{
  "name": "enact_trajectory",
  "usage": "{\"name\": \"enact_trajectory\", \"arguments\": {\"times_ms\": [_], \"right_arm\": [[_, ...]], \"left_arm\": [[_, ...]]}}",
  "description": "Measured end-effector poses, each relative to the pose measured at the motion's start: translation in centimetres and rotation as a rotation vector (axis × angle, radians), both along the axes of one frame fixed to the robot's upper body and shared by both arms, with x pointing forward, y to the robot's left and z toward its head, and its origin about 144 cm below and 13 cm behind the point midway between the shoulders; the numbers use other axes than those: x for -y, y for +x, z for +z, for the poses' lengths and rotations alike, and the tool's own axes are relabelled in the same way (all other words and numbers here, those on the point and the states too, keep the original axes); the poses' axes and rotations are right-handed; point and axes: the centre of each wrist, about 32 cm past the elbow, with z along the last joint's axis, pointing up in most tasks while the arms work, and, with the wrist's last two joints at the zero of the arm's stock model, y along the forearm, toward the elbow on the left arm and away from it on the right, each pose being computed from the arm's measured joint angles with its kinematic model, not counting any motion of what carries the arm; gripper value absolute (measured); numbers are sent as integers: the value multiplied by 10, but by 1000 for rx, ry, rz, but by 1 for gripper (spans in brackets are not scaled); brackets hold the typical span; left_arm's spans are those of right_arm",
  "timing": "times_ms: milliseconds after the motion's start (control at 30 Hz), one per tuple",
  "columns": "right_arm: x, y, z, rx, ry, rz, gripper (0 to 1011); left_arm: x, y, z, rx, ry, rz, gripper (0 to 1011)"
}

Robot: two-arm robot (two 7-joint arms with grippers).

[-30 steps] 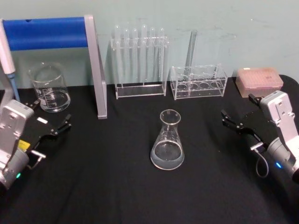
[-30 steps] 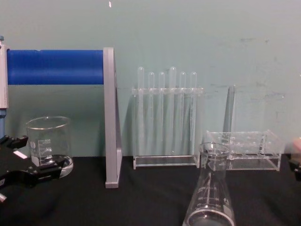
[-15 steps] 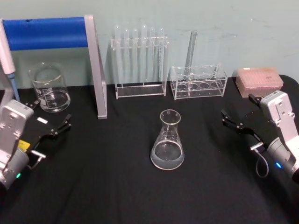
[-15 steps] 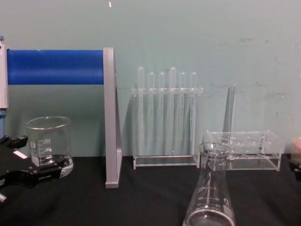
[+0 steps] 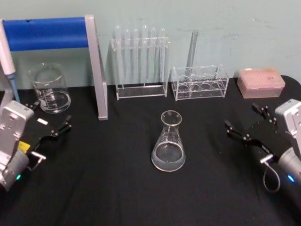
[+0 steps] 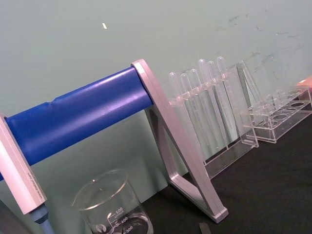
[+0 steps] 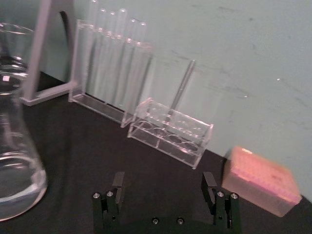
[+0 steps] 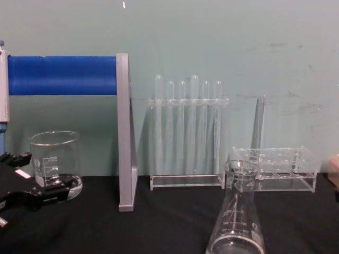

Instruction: Grasp the erlenmeyer flask with one hand, shake it three times, then place it back.

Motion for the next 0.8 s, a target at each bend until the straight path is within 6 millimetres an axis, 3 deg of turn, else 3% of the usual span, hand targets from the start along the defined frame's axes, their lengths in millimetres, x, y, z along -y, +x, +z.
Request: {"name": "enact_trajectory", "arguments": {"times_ms": [367, 800], "right_arm": [[-2, -23, -1, -49, 97, 130, 1003], [-15, -22, -1, -76, 177, 297, 1003]], "left_arm": [[0, 0, 0, 0, 0, 0, 1001], [0, 0, 0, 0, 0, 0, 1001]]}}
